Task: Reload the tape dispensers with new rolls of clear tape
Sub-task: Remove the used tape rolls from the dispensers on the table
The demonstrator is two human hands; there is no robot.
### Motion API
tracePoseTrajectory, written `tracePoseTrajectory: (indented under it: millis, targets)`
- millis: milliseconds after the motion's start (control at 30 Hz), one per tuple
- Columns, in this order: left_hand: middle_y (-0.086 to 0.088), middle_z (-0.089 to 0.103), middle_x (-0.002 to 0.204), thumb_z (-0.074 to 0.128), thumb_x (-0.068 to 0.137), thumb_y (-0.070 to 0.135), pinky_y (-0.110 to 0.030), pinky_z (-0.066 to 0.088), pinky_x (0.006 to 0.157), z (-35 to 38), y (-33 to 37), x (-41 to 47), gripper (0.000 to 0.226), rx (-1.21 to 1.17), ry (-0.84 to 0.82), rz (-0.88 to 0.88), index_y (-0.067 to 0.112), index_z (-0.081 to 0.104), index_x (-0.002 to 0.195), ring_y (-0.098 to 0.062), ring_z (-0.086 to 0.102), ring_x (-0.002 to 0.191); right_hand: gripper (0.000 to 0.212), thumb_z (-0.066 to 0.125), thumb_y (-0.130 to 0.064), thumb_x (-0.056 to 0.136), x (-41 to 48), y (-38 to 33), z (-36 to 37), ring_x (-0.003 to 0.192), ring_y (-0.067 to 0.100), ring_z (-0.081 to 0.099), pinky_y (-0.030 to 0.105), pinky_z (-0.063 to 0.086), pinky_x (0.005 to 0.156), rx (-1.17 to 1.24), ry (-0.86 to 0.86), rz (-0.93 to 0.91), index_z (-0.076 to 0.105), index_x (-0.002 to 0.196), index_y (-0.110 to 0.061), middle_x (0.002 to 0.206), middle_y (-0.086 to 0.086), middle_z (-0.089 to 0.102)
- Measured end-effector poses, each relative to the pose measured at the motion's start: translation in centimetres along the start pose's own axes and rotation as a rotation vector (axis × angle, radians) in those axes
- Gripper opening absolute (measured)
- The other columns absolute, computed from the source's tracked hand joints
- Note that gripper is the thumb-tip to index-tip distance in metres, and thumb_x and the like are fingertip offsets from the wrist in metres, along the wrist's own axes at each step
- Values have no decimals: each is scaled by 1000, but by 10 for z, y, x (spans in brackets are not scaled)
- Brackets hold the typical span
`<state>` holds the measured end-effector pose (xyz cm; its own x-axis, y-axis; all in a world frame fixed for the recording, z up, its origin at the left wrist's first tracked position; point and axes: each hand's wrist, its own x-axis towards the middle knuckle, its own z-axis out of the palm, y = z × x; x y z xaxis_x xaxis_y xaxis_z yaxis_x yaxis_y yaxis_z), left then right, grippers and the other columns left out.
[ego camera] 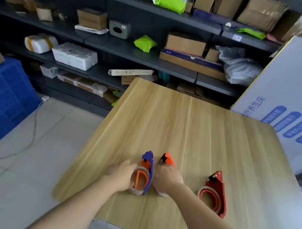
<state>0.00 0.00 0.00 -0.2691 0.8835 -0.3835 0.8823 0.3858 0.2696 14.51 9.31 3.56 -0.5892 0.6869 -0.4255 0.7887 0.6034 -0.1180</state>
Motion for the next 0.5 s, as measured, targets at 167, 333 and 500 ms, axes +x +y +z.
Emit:
tracePoseTrajectory:
  millis: [167, 333, 500]
  targets:
    - [-8, 23, 153, 75, 71, 45, -45, 42, 101, 25, -7, 19, 95, -67, -139, 22, 22, 23, 147, -32, 39, 133, 34, 50, -38, 91, 26, -8, 22, 117, 25, 52, 34, 46, 88, 7, -59, 74, 59, 113, -13, 118, 7, 61]
    - [-7, 16, 155, 80, 63, 49, -43, 44, 99, 45, -11, 31, 117, -49, -146, 92, 22, 7, 150, -30, 38, 133, 22, 49, -36, 93, 39, -8, 30, 112, 24, 53, 32, 40, 83, 32, -50, 125, 59, 100, -17, 105, 6, 60]
    - [-1, 44, 132, 71, 63, 53, -35, 50, 85, 42, -14, 46, 98, -207, -47, 84, 26, 22, 143, -24, 54, 113, 18, 51, -31, 85, 56, -8, 32, 93, 23, 56, 33, 38, 71, 216, -10, 185, 56, 75, -18, 86, -1, 58]
